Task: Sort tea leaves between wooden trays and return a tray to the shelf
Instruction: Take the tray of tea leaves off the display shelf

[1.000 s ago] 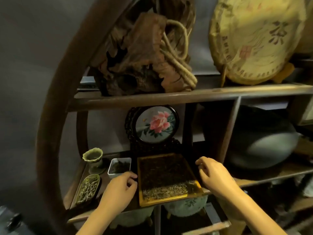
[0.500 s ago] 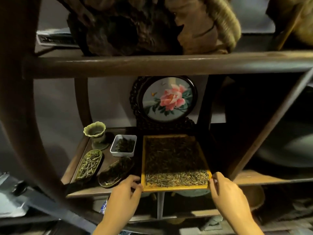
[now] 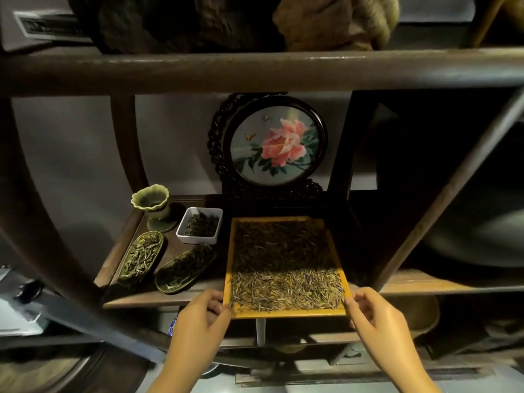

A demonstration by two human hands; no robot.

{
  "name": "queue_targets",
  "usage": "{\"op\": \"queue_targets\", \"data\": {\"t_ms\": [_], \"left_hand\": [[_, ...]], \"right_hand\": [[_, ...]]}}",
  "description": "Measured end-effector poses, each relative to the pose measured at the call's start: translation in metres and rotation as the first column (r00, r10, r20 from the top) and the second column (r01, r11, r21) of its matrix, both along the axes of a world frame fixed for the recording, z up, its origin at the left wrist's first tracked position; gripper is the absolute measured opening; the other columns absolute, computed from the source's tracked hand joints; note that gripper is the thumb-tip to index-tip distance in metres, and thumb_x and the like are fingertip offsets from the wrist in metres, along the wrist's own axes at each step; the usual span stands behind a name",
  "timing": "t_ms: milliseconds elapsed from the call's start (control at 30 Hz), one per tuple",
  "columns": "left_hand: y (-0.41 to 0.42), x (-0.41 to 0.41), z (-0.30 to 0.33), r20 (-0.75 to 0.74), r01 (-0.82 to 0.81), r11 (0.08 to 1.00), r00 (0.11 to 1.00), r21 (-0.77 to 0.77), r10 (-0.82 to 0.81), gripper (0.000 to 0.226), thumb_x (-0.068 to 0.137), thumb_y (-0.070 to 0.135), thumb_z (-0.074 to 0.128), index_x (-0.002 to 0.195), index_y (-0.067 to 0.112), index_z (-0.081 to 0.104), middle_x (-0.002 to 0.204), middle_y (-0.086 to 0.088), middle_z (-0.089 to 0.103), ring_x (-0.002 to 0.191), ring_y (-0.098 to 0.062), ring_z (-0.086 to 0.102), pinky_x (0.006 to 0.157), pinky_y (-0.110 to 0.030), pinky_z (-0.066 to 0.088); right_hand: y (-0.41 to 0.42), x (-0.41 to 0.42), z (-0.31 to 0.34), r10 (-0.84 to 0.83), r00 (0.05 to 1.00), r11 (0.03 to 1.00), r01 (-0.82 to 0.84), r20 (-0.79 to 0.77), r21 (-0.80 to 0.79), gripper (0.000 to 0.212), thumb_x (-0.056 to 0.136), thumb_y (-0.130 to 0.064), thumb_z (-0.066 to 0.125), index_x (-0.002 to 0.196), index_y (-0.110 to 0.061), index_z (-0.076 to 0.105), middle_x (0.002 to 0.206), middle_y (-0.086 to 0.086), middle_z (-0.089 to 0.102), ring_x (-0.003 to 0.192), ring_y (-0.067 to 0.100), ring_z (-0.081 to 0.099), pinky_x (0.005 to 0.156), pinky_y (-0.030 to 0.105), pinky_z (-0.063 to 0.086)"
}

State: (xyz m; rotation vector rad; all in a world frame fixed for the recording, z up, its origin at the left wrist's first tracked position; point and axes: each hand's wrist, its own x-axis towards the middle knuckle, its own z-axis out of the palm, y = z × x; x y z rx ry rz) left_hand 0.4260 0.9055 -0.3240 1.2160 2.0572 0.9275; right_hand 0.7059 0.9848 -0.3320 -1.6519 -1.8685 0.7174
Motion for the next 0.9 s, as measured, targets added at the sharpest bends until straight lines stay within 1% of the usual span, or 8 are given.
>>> {"op": "queue_targets", "data": {"t_ms": [100, 267, 333, 467, 567, 633, 767, 900], "left_hand": [[-0.013, 0.001, -0.005, 0.018, -0.015, 1.000, 1.000, 0.013, 0.015, 0.018, 0.083, 0.011, 0.070, 0.079, 0.028, 0.064, 0.067, -0.005, 0.063, 0.062, -0.024, 0.067, 0.064, -0.036, 0.052], [-0.023, 0.002, -0.007, 0.048, -0.020, 1.000, 0.999, 0.019, 0.019, 0.013, 0.084, 0.014, 0.070, 0.082, 0.026, 0.066, 0.069, -0.006, 0.064, 0.060, -0.024, 0.067, 0.065, -0.040, 0.054], [-0.021, 0.001, -0.006, 0.044, -0.021, 1.000, 0.999, 0.019, 0.020, 0.012, 0.085, 0.016, 0.069, 0.086, 0.028, 0.066, 0.071, -0.004, 0.066, 0.058, -0.020, 0.067, 0.065, -0.038, 0.054], [-0.012, -0.003, -0.006, -0.004, -0.039, 0.999, 0.999, 0.009, 0.039, 0.007, 0.086, 0.024, 0.066, 0.085, 0.031, 0.063, 0.071, 0.001, 0.067, 0.055, -0.007, 0.061, 0.060, -0.028, 0.049], [-0.004, -0.004, -0.008, -0.014, -0.032, 0.999, 0.999, 0.000, 0.032, 0.009, 0.090, 0.027, 0.063, 0.081, 0.027, 0.062, 0.069, 0.001, 0.067, 0.055, -0.005, 0.058, 0.055, -0.021, 0.043], [0.001, -0.004, -0.009, -0.014, -0.031, 0.999, 0.999, -0.009, 0.031, 0.014, 0.091, 0.028, 0.061, 0.078, 0.025, 0.062, 0.063, 0.002, 0.065, 0.053, -0.005, 0.055, 0.053, -0.020, 0.040], [0.006, -0.004, -0.010, -0.007, -0.020, 1.000, 1.000, 0.001, 0.020, 0.022, 0.094, 0.028, 0.058, 0.072, 0.022, 0.060, 0.049, 0.007, 0.060, 0.049, -0.003, 0.051, 0.049, -0.019, 0.036], [0.001, -0.002, -0.008, 0.007, 0.015, 1.000, 1.000, 0.009, -0.015, 0.022, 0.095, 0.025, 0.057, 0.074, 0.021, 0.057, 0.042, 0.016, 0.053, 0.044, 0.003, 0.049, 0.046, -0.013, 0.035]], "right_hand": [[-0.014, 0.004, -0.002, -0.010, 0.999, 0.999, 0.009, -0.038, -0.030, 0.004, 0.089, -0.028, 0.062, 0.085, -0.028, 0.062, 0.063, -0.002, 0.065, 0.059, 0.013, 0.064, 0.061, 0.035, 0.055], [-0.023, 0.010, -0.002, -0.024, 0.990, 0.996, 0.012, -0.141, -0.085, 0.005, 0.088, -0.023, 0.065, 0.083, -0.026, 0.064, 0.060, 0.003, 0.065, 0.053, 0.008, 0.062, 0.056, 0.020, 0.051], [-0.022, 0.010, -0.001, -0.023, 0.985, 0.995, 0.006, -0.171, -0.098, 0.006, 0.089, -0.022, 0.064, 0.084, -0.026, 0.065, 0.061, 0.005, 0.064, 0.052, 0.010, 0.061, 0.054, 0.020, 0.051], [-0.013, 0.012, -0.002, -0.026, 0.983, 0.997, 0.012, -0.180, -0.074, 0.010, 0.092, -0.024, 0.059, 0.085, -0.029, 0.065, 0.066, 0.003, 0.067, 0.059, 0.019, 0.063, 0.063, 0.039, 0.054], [0.000, 0.012, -0.005, -0.031, 0.985, 0.997, 0.018, -0.168, -0.074, 0.017, 0.094, -0.023, 0.055, 0.082, -0.026, 0.068, 0.073, -0.005, 0.071, 0.073, 0.010, 0.065, 0.071, 0.037, 0.053], [0.007, 0.008, -0.007, -0.021, 0.988, 0.994, 0.004, -0.151, -0.112, 0.023, 0.095, -0.025, 0.052, 0.081, -0.021, 0.069, 0.074, -0.002, 0.070, 0.076, 0.011, 0.064, 0.072, 0.037, 0.050], [0.017, -0.001, -0.010, 0.012, 0.989, 0.989, -0.033, -0.146, -0.144, 0.043, 0.098, -0.030, 0.046, 0.079, 0.003, 0.065, 0.072, 0.023, 0.065, 0.070, 0.033, 0.061, 0.064, 0.043, 0.048], [0.012, -0.002, -0.010, 0.008, 0.984, 0.992, -0.029, -0.177, -0.119, 0.042, 0.097, -0.029, 0.047, 0.071, 0.000, 0.063, 0.066, 0.021, 0.061, 0.060, 0.027, 0.054, 0.057, 0.034, 0.039]]}}
